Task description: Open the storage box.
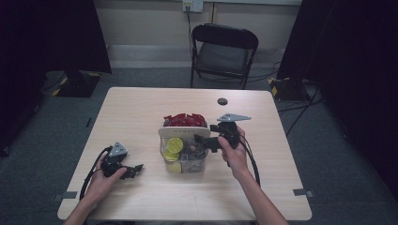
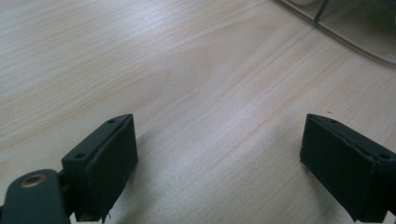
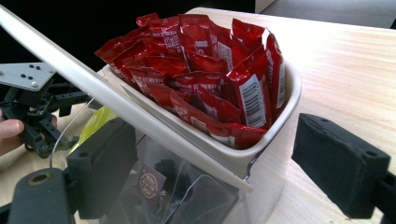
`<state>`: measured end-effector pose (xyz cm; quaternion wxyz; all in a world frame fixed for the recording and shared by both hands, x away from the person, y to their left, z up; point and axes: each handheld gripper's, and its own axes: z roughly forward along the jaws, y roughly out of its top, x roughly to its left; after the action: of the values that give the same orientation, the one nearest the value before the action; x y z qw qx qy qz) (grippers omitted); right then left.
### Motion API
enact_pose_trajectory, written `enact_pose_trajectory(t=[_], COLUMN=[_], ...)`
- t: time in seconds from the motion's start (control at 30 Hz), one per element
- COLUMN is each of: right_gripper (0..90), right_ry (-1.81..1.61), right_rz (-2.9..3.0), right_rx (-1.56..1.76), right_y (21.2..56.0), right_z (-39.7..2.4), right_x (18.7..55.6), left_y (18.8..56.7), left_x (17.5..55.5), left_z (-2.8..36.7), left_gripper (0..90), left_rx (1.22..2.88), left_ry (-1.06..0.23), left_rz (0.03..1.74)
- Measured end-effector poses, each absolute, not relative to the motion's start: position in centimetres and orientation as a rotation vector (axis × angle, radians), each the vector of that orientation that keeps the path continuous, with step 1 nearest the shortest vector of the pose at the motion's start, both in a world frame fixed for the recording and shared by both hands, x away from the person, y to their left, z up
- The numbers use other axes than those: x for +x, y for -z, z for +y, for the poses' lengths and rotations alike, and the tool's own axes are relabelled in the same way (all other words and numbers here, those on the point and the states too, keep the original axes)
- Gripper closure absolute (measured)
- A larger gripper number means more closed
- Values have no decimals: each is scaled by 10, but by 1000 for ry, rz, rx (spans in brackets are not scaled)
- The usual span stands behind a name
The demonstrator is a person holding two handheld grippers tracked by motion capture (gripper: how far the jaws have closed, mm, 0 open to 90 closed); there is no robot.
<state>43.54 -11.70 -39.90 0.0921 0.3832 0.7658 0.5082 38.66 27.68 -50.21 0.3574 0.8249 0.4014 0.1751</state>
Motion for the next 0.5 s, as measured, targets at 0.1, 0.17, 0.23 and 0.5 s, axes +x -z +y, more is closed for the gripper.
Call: enact_pose_trajectory(t=[0.1,0.17,0.23,0.5], right_gripper=[135,135,135,135], right_ry=[-1508,-1515,-1519,-1492], right_rz=[2261,2249,2237,2208], right_rx=[1143,1153,1155,1179], right_y=[398,397,397,400], right_z=[-117,-118,-118,-117], right_x=[436,437,438,439], left_y=[502,502,502,501], left_x=[387,387,386,384], left_z=[277,277,276,276], left_gripper=[106,106,107,139], left_rx=[2130,2129,2127,2124], left_ry=[-452,-452,-454,-456], left_rz=[1036,1037,1041,1039])
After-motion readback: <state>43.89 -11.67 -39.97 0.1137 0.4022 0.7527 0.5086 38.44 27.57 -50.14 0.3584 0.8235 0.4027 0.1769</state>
